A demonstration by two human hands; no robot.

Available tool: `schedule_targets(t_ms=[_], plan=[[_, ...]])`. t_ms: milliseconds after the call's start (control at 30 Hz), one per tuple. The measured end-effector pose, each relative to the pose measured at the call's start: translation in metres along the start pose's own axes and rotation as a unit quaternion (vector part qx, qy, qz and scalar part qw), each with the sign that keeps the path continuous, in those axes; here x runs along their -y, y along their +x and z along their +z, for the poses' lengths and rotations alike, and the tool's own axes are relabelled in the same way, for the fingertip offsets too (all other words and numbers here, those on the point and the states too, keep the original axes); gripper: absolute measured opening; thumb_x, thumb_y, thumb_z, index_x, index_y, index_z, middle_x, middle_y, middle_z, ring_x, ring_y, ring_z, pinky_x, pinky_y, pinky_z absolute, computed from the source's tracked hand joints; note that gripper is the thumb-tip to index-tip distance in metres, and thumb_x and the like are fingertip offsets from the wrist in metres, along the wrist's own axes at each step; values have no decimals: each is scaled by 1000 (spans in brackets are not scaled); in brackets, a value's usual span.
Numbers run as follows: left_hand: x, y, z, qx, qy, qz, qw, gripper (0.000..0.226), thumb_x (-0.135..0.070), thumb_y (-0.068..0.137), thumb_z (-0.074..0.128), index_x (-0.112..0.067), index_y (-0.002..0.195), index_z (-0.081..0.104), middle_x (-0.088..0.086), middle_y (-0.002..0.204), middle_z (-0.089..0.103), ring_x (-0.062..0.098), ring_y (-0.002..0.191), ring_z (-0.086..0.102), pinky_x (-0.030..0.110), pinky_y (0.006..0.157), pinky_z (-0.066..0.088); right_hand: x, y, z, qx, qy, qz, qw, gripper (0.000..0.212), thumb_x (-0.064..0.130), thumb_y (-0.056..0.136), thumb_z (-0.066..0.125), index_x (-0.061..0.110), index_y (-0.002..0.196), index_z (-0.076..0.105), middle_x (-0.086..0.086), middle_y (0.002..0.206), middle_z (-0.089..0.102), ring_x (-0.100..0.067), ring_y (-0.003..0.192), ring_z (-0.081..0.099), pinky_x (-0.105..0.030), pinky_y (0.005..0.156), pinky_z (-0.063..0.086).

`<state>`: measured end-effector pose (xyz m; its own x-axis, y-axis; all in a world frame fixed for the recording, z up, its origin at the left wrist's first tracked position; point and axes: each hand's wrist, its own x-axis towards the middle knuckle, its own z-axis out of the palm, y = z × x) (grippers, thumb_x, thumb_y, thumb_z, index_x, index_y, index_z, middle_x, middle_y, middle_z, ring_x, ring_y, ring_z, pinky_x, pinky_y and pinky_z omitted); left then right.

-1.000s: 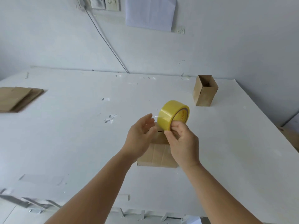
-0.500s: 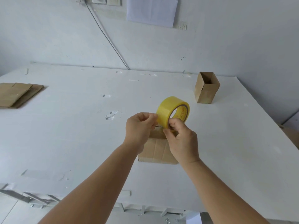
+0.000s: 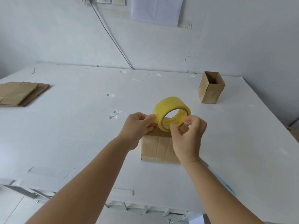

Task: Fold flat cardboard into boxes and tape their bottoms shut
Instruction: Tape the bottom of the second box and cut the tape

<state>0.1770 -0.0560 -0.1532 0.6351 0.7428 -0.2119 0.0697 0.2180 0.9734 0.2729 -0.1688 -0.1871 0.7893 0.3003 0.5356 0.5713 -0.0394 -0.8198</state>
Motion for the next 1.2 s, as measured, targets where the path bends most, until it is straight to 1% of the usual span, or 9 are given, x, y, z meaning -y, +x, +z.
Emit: schedule_targets(t_ms=[133, 267, 367, 467, 600, 733, 967, 1100, 1200], plan=[[1, 3, -6, 11, -1, -8, 1000, 21, -17, 91, 64, -7, 73, 59, 17, 93, 72, 18, 90, 71, 22, 75, 56, -1, 17, -2, 53, 3, 188, 981, 57, 14, 81, 69, 10, 130, 40, 5, 117, 39, 0, 96, 54, -16, 78, 47], [1, 5, -10, 10, -5, -24, 1000, 22, -16, 91, 63, -7, 72, 63, 12, 84, 75, 16, 84, 72, 19, 68, 56, -4, 30, -10, 207, -66, 174, 960, 53, 21, 86, 61, 30, 134, 41, 17, 86, 57, 1, 78, 56, -15, 63, 39], [1, 6, -11, 2, -5, -37, 999, 28, -17, 90, 65, -9, 64, 71, 11, 80, 75, 15, 77, 73, 18, 62, 55, -5, 35, -11, 248, -60, 164, 953, 55, 21, 85, 60, 33, 135, 41, 7, 94, 59, -6, 83, 57, -21, 70, 42], [2, 10, -9, -37, -6, -45, 998, 24, -15, 86, 70, -5, 63, 69, 12, 73, 72, 14, 66, 71, 17, 57, 54, -4, 37, -9, 255, -76, 121, 956, 54, 23, 89, 57, 34, 138, 36, 3, 111, 49, -4, 86, 54, -16, 72, 40], [4, 12, -5, -68, 9, -42, 997, 14, -10, 90, 63, 4, 90, 59, 14, 75, 66, 16, 61, 69, 19, 55, 54, -4, 34, -10, 261, -120, 95, 953, 48, 26, 97, 43, 34, 142, 27, 9, 81, 55, -4, 72, 53, -24, 61, 38], [1, 10, -6, -58, 13, -38, 998, 11, -4, 94, 47, 0, 88, 55, 14, 77, 60, 16, 61, 70, 21, 54, 54, -9, 40, -8, 197, -133, 108, 965, 38, 23, 98, 40, 28, 135, 34, 9, 69, 50, -10, 63, 50, -29, 58, 34], [3, 11, -14, -4, 4, -31, 1000, 15, -8, 92, 55, -4, 78, 53, 10, 71, 59, 11, 56, 64, 24, 60, 56, -8, 31, -4, 245, -131, 116, 954, 53, 35, 91, 56, 27, 139, 35, 12, 76, 57, -9, 73, 55, -26, 67, 40], [5, 15, -22, -53, 59, 1, 997, 12, -6, 91, 53, -3, 80, 54, 8, 72, 55, 13, 60, 62, 29, 67, 59, -9, 31, -3, 235, -173, 103, 951, 41, 31, 96, 45, 24, 136, 37, 8, 69, 52, -20, 71, 55, -29, 66, 37], [-4, 21, -44, -83, 76, 32, 993, 10, -6, 92, 52, -3, 84, 57, 9, 74, 57, 14, 65, 63, 29, 66, 59, -8, 33, -2, 193, -165, 91, 963, 33, 27, 97, 43, 25, 130, 40, 4, 83, 55, -23, 77, 55, -29, 65, 35]])
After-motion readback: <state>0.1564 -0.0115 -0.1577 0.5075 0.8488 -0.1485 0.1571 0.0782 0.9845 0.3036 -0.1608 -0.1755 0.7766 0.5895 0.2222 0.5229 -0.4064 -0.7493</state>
